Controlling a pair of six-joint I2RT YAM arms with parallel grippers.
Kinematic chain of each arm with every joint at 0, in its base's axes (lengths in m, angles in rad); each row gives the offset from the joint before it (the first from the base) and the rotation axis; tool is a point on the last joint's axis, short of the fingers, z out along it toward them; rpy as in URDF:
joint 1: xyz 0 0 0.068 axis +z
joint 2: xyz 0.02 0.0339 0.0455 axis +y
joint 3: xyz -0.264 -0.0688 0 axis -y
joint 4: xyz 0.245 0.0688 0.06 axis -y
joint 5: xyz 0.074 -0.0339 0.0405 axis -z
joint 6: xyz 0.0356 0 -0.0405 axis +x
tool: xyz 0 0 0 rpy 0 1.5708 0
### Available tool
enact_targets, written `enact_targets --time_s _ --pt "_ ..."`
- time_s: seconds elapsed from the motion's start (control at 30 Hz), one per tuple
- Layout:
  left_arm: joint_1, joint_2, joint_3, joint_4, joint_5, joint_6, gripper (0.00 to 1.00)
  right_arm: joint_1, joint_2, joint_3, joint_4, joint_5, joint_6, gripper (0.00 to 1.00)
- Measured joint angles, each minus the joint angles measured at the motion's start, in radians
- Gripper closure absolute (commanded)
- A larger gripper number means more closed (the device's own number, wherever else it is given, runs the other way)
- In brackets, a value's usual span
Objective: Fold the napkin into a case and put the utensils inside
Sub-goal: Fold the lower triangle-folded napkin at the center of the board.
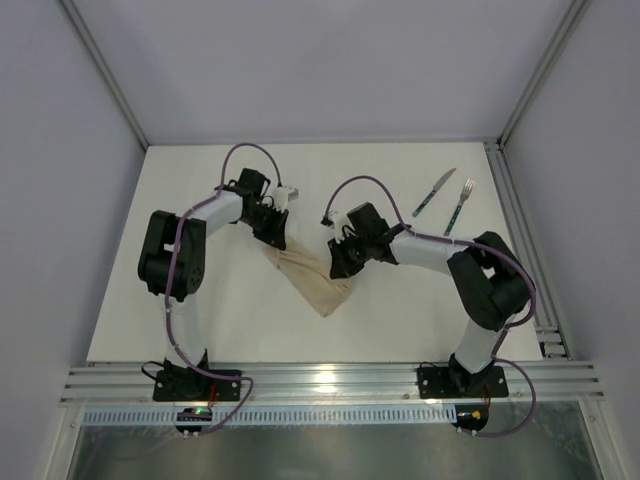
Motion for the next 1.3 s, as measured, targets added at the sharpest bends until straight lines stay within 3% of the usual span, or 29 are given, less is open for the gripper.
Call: enact_targets --time_s 0.27,0.53,0.73,0.97,1.3 --pt "0.011 0.005 0.000 0.000 0.017 -0.003 1.00 0.165 -0.057 -0.035 0.023 0.424 -0.004 0.96" --pt "0.035 0.051 0.064 -0.025 0.035 -0.026 1.00 0.153 0.035 0.092 0.042 0.719 -0.125 0.96" --pt "0.043 0.068 0.090 -0.025 0.034 -0.025 1.00 0.188 0.042 0.130 0.054 0.822 -0.195 0.95" --pt "0.054 0.066 0.074 -0.006 0.050 -0.030 1.00 0.306 -0.026 -0.050 0.132 0.866 -0.207 0.74" --pt "0.058 0.055 0.054 0.015 0.058 -0.032 1.00 0.379 -0.109 -0.186 0.190 0.890 -0.171 0.60"
